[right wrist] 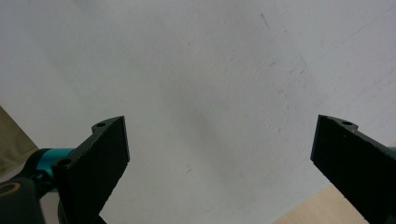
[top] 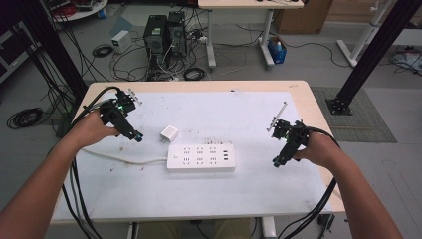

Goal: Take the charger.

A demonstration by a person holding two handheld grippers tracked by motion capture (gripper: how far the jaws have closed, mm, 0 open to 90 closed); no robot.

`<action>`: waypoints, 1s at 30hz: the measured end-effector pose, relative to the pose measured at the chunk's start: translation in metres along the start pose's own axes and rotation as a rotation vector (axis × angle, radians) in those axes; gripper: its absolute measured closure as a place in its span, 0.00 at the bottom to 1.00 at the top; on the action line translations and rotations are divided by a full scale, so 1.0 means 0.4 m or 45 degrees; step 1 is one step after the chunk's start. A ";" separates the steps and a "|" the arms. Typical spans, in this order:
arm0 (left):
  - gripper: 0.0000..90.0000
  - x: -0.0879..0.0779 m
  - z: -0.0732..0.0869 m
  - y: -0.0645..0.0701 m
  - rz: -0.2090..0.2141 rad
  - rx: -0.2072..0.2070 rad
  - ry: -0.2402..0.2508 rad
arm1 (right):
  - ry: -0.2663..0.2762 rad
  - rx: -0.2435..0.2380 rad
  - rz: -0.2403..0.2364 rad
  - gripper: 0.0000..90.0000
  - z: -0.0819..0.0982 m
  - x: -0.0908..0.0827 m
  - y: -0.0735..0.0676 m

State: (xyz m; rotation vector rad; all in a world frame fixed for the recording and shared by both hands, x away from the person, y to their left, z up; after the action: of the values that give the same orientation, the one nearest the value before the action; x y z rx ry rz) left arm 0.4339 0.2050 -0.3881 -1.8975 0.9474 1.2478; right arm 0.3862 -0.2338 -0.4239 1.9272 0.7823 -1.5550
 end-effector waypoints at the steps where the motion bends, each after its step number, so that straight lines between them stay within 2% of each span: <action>1: 0.02 -0.001 0.000 -0.003 -0.015 -0.012 -0.011 | 0.000 0.006 0.002 0.04 0.000 0.000 0.001; 5: 0.02 -0.006 -0.008 -0.005 -0.019 -0.027 -0.026 | 0.011 0.016 0.012 0.04 -0.001 0.000 0.009; 8: 0.02 -0.008 -0.015 -0.007 -0.026 -0.042 -0.011 | 0.013 0.031 0.020 0.04 0.000 -0.003 0.010; 11: 0.02 -0.012 -0.030 -0.008 -0.015 -0.081 0.026 | 0.028 0.062 0.036 0.04 -0.002 -0.010 0.012; 15: 0.02 -0.008 -0.049 -0.009 -0.003 -0.123 0.036 | 0.037 0.057 0.030 0.04 -0.005 -0.011 0.012; 19: 0.02 0.010 -0.070 -0.013 0.013 -0.147 0.038 | 0.051 0.067 0.019 0.04 -0.013 -0.011 0.011; 22: 0.02 0.022 -0.095 -0.027 -0.025 -0.157 0.082 | 0.053 0.075 0.018 0.04 -0.017 -0.011 0.011; 25: 0.02 0.037 -0.106 -0.036 -0.063 -0.142 0.078 | 0.046 0.062 0.028 0.04 -0.018 -0.008 0.011; 27: 0.02 0.053 -0.112 -0.032 -0.047 -0.127 0.072 | 0.043 0.048 0.031 0.04 -0.018 -0.007 0.008; 30: 0.02 0.083 -0.121 -0.032 -0.023 -0.158 0.074 | 0.051 0.047 0.019 0.04 -0.019 -0.004 0.002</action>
State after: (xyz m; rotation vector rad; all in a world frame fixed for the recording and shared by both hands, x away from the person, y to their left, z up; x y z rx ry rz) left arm 0.4761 0.1644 -0.4020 -2.0439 0.8986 1.2727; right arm 0.3916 -0.2290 -0.4208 1.9917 0.7593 -1.5359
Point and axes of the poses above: each handheld gripper's, and its own axes: x roughly forward along the jaws, z roughly out of its underside, y roughly to its right, the point moved 10 cm from there along x, roughly forward along the jaws, and after that the axes turned 11 degrees about x, right-handed, at the moved point
